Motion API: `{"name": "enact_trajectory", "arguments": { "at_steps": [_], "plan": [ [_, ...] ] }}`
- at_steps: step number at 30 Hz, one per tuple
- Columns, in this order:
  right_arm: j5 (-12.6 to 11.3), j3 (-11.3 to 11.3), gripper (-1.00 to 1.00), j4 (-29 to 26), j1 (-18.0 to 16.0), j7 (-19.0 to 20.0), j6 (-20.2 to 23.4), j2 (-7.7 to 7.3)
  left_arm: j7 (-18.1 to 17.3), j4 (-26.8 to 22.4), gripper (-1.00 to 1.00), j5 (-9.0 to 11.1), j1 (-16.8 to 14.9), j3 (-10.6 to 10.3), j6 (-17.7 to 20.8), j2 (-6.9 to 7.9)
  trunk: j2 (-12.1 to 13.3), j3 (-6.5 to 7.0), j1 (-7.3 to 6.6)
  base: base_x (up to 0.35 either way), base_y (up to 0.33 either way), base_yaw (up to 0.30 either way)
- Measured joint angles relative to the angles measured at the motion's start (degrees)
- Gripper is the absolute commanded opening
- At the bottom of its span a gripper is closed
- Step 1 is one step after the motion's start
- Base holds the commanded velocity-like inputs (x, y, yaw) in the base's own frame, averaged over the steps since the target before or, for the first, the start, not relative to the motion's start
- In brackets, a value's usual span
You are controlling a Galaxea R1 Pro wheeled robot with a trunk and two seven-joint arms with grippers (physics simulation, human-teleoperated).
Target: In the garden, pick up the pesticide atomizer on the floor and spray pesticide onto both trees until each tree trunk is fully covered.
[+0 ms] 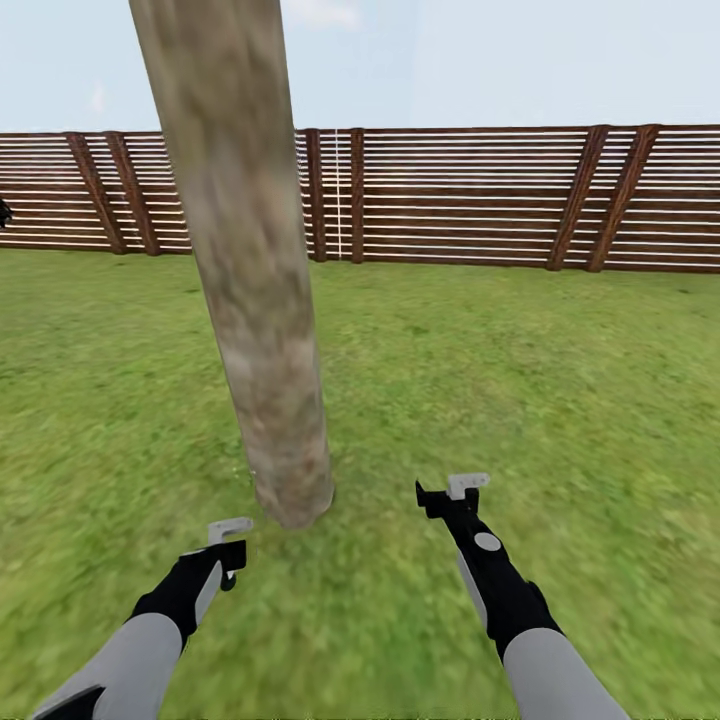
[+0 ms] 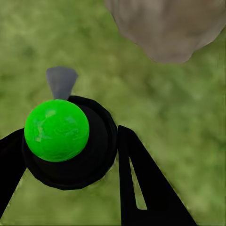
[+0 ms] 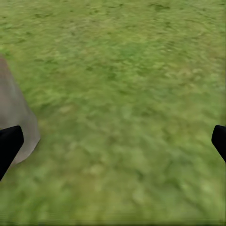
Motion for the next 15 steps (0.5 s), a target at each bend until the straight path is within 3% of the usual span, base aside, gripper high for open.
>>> {"name": "enact_trajectory", "arguments": {
  "at_steps": [6,11,15],
  "plan": [
    [0.1,-0.1,1.00,-0.3,0.0,0.0,0.1,-0.12,-0.1,-0.2,-1.00,0.2,0.0,-0.1,0.1,0.75,-2.4,-1.08,1.32,0.000,0.000,0.000],
    [0.1,0.0,1.00,-0.4,0.0,0.0,0.0,-0.13,-0.9,-0.3,-1.00,0.2,-0.6,-0.6,0.1,0.71,-2.4,-1.08,1.32,0.000,0.000,0.000],
    [0.1,0.0,1.00,-0.4,0.0,0.0,0.1,-0.13,-3.1,-2.4,-1.00,0.2,-0.7,-0.8,0.5,-0.31,-2.4,-1.08,1.32,0.000,0.000,0.000]
  ]
}}
